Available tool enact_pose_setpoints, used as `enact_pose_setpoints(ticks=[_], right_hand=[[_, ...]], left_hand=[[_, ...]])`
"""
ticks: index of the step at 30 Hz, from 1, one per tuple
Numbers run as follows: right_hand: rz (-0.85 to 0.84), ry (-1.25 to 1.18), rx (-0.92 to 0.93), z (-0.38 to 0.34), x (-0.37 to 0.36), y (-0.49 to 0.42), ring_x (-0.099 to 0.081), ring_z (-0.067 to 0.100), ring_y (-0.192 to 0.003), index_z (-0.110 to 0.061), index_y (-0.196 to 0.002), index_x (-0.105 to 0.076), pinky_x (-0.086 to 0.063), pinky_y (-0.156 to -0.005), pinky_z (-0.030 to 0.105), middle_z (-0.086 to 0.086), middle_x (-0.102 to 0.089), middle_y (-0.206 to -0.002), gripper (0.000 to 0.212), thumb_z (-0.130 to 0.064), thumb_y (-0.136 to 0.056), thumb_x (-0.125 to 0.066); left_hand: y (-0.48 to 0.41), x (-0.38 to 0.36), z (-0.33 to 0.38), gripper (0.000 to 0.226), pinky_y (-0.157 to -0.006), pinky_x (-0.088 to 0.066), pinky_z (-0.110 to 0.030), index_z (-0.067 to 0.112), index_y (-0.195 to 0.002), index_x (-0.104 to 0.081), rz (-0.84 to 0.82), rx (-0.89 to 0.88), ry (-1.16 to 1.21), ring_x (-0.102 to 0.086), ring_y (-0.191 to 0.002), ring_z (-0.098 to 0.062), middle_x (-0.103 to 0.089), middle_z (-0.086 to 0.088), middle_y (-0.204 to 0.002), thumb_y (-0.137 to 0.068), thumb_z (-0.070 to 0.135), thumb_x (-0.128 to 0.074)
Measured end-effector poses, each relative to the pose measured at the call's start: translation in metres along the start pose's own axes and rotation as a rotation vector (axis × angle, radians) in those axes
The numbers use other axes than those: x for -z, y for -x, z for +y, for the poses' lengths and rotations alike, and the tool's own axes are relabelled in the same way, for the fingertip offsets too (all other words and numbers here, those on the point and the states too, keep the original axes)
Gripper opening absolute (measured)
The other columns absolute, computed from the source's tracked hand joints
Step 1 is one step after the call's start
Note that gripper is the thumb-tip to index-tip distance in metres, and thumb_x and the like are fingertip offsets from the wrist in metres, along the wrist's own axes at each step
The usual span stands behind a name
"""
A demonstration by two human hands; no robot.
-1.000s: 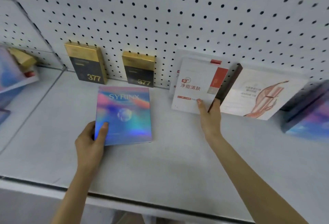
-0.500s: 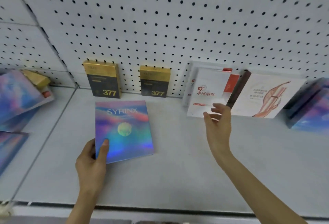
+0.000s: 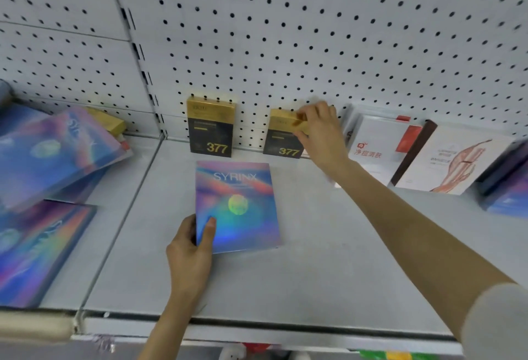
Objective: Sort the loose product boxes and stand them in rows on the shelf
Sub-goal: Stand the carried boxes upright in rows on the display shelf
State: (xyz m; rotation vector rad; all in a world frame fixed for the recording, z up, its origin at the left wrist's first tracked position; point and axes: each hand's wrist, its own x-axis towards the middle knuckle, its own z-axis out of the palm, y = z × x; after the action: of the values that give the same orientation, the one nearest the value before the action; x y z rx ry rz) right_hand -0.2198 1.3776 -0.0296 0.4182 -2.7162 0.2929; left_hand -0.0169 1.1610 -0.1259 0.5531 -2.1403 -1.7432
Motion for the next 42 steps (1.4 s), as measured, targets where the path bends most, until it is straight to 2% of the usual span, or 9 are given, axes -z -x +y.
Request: enact_pose_setpoints(ticks=[6, 9, 14, 18, 21, 26, 33, 37, 42], right_hand=[[-0.125, -0.158, -0.09, 0.002, 0.007, -0.007, -0.051, 0.028, -0.108, -0.011, -0.114, -0.057, -0.046, -0.092, 0.04, 0.011, -0.047, -0.124, 0.029, -0.018, -0.088, -0.067], [-0.169, -0.275, -0.174, 0.002, 0.012, -0.007, -0.059, 0.025, -0.098, -0.017, -0.106, -0.056, -0.05, -0.084, 0.042, 0.005, -0.062, -0.115, 0.022, -0.022, -0.087, -0.067], [-0.234, -0.462, -0.299, 0.002, 0.018, -0.015, -0.059, 0.022, -0.1, -0.014, -0.108, -0.061, -0.052, -0.09, 0.044, 0.004, -0.065, -0.112, 0.023, -0.02, -0.088, -0.068], [-0.162, -0.495, -0.418, 0.0, 0.007, -0.012, -0.058, 0.018, -0.103, -0.01, -0.113, -0.054, -0.049, -0.09, 0.032, 0.002, -0.062, -0.109, 0.033, -0.019, -0.085, -0.071], [-0.077, -0.605, -0.567, -0.008, -0.01, 0.003, -0.06, 0.022, -0.102, -0.007, -0.119, -0.042, -0.052, -0.091, 0.038, 0.008, -0.061, -0.112, 0.052, -0.017, -0.081, -0.076], [-0.1, -0.815, -0.813, -0.012, -0.043, 0.029, -0.061, 0.02, -0.098, -0.004, -0.12, -0.049, -0.052, -0.084, 0.031, 0.012, -0.063, -0.117, 0.05, -0.021, -0.082, -0.076], [-0.009, -0.771, -0.78, -0.01, -0.057, 0.028, -0.064, 0.028, -0.101, -0.007, -0.111, -0.06, -0.055, -0.09, 0.044, 0.012, -0.067, -0.111, 0.037, -0.026, -0.082, -0.075], [-0.025, -0.761, -0.752, -0.007, -0.06, 0.025, -0.065, 0.028, -0.101, -0.006, -0.109, -0.061, -0.056, -0.087, 0.039, 0.014, -0.068, -0.111, 0.036, -0.027, -0.084, -0.073], [-0.107, -0.733, -0.753, -0.002, -0.063, 0.025, -0.064, 0.026, -0.101, -0.008, -0.103, -0.062, -0.054, -0.084, 0.034, 0.012, -0.068, -0.111, 0.032, -0.034, -0.086, -0.069]], left_hand=[[0.001, 0.001, 0.001, 0.026, -0.061, -0.041, -0.008, 0.022, -0.094, -0.064, -0.006, 0.016, -0.015, -0.061, -0.073, 0.003, -0.069, 0.01, -0.079, -0.082, 0.043, -0.054], [0.0, 0.002, 0.001, 0.025, -0.059, -0.04, -0.009, 0.021, -0.087, -0.062, -0.021, 0.017, -0.05, -0.057, -0.069, -0.001, -0.065, 0.007, -0.07, -0.082, 0.044, -0.053], [-0.006, 0.016, -0.003, 0.011, -0.06, -0.041, -0.01, 0.021, -0.082, -0.062, -0.085, 0.026, -0.119, -0.059, -0.072, -0.004, -0.066, 0.002, -0.071, -0.091, 0.028, -0.061], [-0.008, 0.017, -0.001, 0.013, -0.062, -0.041, -0.007, 0.022, -0.09, -0.064, -0.117, 0.008, -0.144, -0.059, -0.076, 0.002, -0.068, 0.005, -0.075, -0.09, 0.035, -0.061], [-0.007, 0.015, 0.0, 0.026, -0.062, -0.041, -0.008, 0.024, -0.091, -0.064, -0.113, 0.005, -0.125, -0.06, -0.075, -0.001, -0.068, 0.008, -0.076, -0.082, 0.046, -0.053], [-0.006, 0.015, 0.002, 0.005, -0.059, -0.039, -0.005, 0.02, -0.09, -0.065, -0.099, -0.032, -0.151, -0.057, -0.069, 0.004, -0.065, 0.008, -0.07, -0.091, 0.024, -0.062], [-0.006, 0.014, 0.006, 0.016, -0.06, -0.04, -0.005, 0.021, -0.094, -0.066, -0.095, -0.003, -0.114, -0.06, -0.076, 0.001, -0.069, 0.011, -0.076, -0.09, 0.036, -0.06], [-0.006, 0.014, 0.006, 0.008, -0.06, -0.04, -0.006, 0.022, -0.093, -0.065, -0.095, 0.006, -0.132, -0.058, -0.071, 0.0, -0.065, 0.021, -0.079, -0.091, 0.029, -0.062], [-0.005, 0.015, 0.007, 0.028, -0.061, -0.04, -0.005, 0.026, -0.097, -0.065, -0.087, 0.016, -0.113, -0.059, -0.076, 0.003, -0.066, 0.025, -0.084, -0.081, 0.045, -0.053]])
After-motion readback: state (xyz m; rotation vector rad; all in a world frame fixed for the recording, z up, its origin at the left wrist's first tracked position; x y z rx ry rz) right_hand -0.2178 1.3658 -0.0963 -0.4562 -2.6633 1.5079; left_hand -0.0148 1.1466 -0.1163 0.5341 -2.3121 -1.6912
